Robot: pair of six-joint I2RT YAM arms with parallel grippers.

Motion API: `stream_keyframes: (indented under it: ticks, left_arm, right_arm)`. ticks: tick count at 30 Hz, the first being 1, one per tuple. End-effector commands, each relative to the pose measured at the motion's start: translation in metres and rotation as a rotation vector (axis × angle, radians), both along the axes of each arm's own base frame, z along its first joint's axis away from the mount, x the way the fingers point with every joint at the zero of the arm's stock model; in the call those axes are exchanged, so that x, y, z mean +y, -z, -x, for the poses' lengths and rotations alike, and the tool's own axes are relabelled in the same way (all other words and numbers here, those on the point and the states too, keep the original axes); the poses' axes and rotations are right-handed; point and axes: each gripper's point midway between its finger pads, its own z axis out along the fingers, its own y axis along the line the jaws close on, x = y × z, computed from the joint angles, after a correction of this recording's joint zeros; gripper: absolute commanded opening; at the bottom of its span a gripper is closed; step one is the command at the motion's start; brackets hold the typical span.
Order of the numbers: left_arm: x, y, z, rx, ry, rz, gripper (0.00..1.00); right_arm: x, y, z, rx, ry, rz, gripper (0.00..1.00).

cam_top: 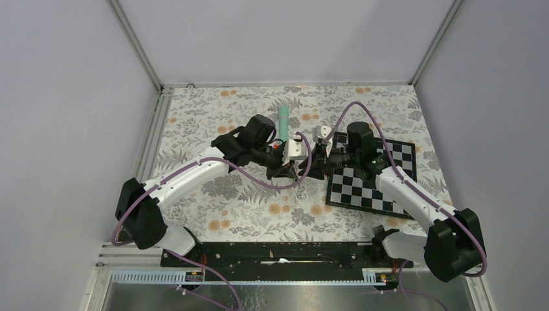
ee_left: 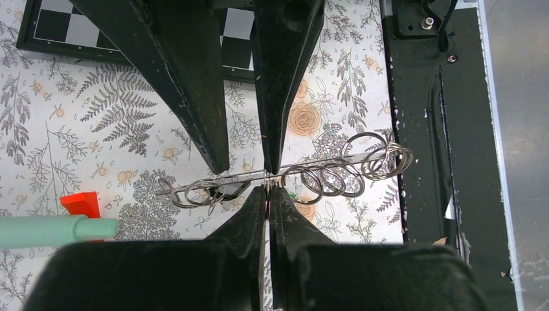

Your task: Put the keys on the keyring

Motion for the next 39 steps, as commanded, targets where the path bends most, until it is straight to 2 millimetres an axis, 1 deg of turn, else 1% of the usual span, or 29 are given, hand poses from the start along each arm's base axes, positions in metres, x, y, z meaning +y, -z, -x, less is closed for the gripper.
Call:
stream_keyframes:
  ticks: [1, 8, 14, 22, 28, 30, 39]
  left_arm:
    - [-0.007, -0.024, 0.003, -0.013, 0.015, 0.069, 0.0]
    - [-0.01, -0.025, 0.003, 0.001, 0.01, 0.08, 0.0]
    - [-0.01, -0.026, 0.001, -0.004, -0.001, 0.083, 0.0]
    - [-0.01, -0.029, -0.004, -0.018, -0.035, 0.092, 0.0]
    - [-0.01, -0.028, -0.005, -0.017, -0.043, 0.095, 0.0]
    - [-0.01, -0.027, -0.004, -0.015, -0.04, 0.095, 0.0]
    - [-0.01, -0.027, -0.004, -0.015, -0.041, 0.097, 0.0]
  right_arm:
    - [0.007, -0.032, 0.0, -0.053, -0.027, -0.075, 0.35]
    - [0.01, -0.03, 0.003, -0.016, -0.038, -0.104, 0.28]
    - [0.01, -0.024, 0.004, 0.006, -0.04, -0.109, 0.28]
    - [0.012, -0.02, 0.008, 0.032, -0.061, -0.122, 0.31]
    - [0.012, -0.017, 0.008, 0.041, -0.059, -0.122, 0.31]
    - [0.012, -0.016, 0.007, 0.044, -0.056, -0.121, 0.28]
    - [0.012, -0.017, 0.006, 0.039, -0.053, -0.122, 0.04]
